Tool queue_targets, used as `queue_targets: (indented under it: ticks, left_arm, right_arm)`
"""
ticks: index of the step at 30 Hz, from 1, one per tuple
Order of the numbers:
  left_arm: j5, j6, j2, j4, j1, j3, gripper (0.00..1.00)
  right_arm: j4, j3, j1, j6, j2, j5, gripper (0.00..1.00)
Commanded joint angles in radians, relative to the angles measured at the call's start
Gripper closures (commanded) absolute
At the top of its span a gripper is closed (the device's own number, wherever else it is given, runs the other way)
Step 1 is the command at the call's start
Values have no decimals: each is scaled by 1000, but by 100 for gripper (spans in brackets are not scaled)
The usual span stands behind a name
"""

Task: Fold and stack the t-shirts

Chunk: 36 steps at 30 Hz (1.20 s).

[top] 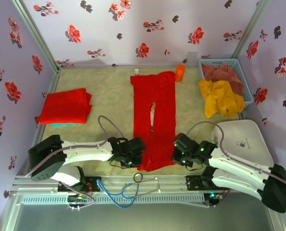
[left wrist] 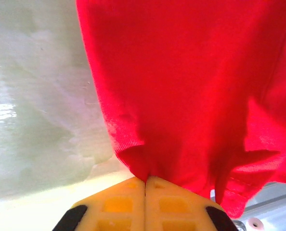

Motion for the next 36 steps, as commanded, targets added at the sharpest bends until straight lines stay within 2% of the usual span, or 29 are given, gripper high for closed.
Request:
queue_targets:
  ticks: [1, 6, 14, 25, 32, 36]
  left_arm:
    - [-24, 37, -65, -52, 36, 24, 100]
    - [-24, 127, -89, -91, 119, 92, 100]
    - [-24, 350, -20, -248, 289, 316, 100]
    - [-18, 579, 175, -340, 468, 602, 100]
    - [-4, 691, 311, -353, 553, 754, 100]
    - [39, 734, 389, -331, 583, 825, 100]
  right_arm:
    - [-43, 54, -1, 18, -25, 97, 100]
    - [-28, 144, -91, -67, 18, 94, 100]
    - [11, 298, -261, -236, 146, 36, 100]
    - [87, 504, -448, -404, 403, -36, 100]
    - [153, 627, -564, -485, 581, -118, 100]
    - [173, 696, -593, -510, 677, -179, 100]
